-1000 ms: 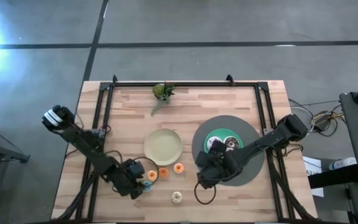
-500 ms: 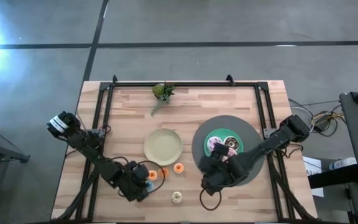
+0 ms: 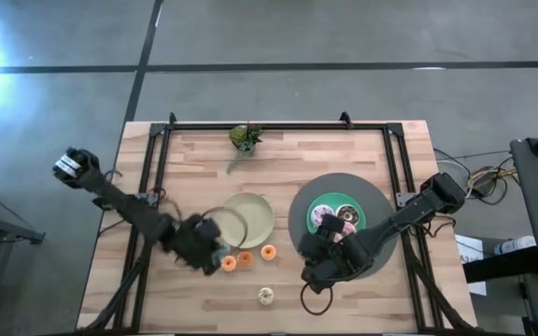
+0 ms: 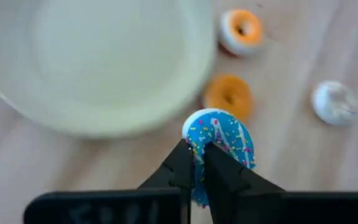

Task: Pick & Place donuts
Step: Put the small blue donut on the white plate

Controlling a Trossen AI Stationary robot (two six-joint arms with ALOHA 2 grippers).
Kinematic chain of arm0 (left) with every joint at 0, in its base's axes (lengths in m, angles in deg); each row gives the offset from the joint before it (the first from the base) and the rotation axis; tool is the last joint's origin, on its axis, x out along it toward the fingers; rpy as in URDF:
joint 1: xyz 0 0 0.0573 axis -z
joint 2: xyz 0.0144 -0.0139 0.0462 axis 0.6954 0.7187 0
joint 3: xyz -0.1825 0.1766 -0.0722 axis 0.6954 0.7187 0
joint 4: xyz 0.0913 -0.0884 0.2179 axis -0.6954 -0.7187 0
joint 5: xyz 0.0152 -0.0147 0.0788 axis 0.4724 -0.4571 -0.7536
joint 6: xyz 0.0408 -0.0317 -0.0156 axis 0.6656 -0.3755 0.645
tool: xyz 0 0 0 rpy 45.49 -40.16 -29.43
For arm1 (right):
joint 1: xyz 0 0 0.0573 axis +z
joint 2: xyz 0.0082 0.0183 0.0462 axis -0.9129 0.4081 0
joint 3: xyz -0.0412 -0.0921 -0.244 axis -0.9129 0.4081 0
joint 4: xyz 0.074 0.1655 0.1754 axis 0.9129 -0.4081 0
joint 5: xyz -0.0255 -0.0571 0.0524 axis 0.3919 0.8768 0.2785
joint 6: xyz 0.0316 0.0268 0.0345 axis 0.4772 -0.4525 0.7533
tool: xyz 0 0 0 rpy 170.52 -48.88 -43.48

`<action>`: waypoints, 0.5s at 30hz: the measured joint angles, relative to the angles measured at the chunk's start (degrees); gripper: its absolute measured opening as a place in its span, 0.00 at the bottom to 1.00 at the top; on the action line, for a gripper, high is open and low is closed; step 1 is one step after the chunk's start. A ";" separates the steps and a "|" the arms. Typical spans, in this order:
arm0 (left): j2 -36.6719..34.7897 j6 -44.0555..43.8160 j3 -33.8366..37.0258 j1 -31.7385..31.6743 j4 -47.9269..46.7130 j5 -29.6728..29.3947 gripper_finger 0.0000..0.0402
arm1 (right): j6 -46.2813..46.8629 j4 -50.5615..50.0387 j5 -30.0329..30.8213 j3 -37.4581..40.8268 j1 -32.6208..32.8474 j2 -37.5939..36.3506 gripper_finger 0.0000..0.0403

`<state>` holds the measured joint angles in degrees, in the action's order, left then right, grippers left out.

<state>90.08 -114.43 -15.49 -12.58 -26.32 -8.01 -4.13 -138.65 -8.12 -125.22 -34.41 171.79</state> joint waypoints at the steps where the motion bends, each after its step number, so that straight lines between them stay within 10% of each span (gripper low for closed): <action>1: -0.09 3.22 0.37 -2.94 0.28 2.01 0.02 | 0.53 0.00 0.00 0.00 -0.02 0.00 0.54; 15: 3.72 22.30 1.04 -19.62 0.82 6.81 0.22 | 9.85 0.02 -0.07 0.00 0.13 0.00 0.54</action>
<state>93.80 -92.13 -14.45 -32.20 -25.50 -1.20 5.72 -138.63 -8.19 -125.22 -34.28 171.79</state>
